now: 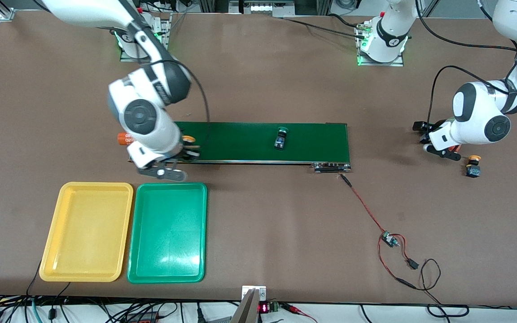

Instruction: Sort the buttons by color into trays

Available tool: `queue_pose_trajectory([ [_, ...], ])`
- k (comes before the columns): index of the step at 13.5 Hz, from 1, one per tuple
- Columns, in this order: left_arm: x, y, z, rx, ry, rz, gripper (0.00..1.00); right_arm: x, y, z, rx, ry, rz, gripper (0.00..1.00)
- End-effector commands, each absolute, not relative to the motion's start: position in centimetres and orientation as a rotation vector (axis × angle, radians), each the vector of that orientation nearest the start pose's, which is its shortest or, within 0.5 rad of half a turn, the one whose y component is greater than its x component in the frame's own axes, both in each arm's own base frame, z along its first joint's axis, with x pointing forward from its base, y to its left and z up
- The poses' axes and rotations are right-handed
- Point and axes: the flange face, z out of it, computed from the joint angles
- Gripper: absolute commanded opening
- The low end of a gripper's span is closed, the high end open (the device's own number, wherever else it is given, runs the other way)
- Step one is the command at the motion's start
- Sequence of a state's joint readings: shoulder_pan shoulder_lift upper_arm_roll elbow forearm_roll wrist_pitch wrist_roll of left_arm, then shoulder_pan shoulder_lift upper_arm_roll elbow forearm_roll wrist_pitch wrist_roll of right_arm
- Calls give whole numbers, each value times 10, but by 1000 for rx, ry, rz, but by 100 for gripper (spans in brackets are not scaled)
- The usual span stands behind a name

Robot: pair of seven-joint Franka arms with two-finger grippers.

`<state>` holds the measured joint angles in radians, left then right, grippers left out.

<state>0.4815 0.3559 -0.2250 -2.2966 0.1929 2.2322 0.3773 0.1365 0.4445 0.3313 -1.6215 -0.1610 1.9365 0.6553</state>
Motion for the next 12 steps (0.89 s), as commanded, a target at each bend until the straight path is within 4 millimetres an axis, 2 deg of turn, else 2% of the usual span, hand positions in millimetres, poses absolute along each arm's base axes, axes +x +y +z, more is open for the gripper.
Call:
queue_pose_trajectory([
  [1, 462, 124, 173, -3155, 461, 621, 40, 610, 204, 417, -3239, 199, 173, 13],
  [2, 463, 124, 173, -3154, 463, 619, 28, 614, 176, 432, -3248, 175, 187, 13],
  [3, 463, 123, 173, -3154, 462, 619, 11, 619, 149, 444, -3250, 125, 194, 13],
  [4, 467, 122, 178, -3149, 445, 609, 0, 623, 126, 451, -3247, 73, 188, 13],
  [5, 470, 120, 183, -3144, 450, 594, 0, 627, 103, 451, -3245, 40, 193, 13],
  [6, 478, 112, 196, -3128, 466, 554, 0, 635, 65, 446, -3242, 27, 203, 13],
  [8, 497, 85, 226, -3092, 487, 464, 0, 647, 13, 435, -3224, -92, 196, 13],
  [9, 510, 68, 244, -3074, 522, 418, 0, 653, -11, 428, -3214, -121, 164, 13],
  [10, 526, 42, 260, -3091, 525, 390, 0, 658, -34, 416, -3203, -136, 149, 13],
  [11, 546, 14, 283, -3153, 453, 351, 0, 663, -57, 400, -3194, -116, 125, 13],
  [12, 561, -12, 305, -3195, 378, 319, 0, 671, -70, 382, -3186, -101, 84, 15],
])
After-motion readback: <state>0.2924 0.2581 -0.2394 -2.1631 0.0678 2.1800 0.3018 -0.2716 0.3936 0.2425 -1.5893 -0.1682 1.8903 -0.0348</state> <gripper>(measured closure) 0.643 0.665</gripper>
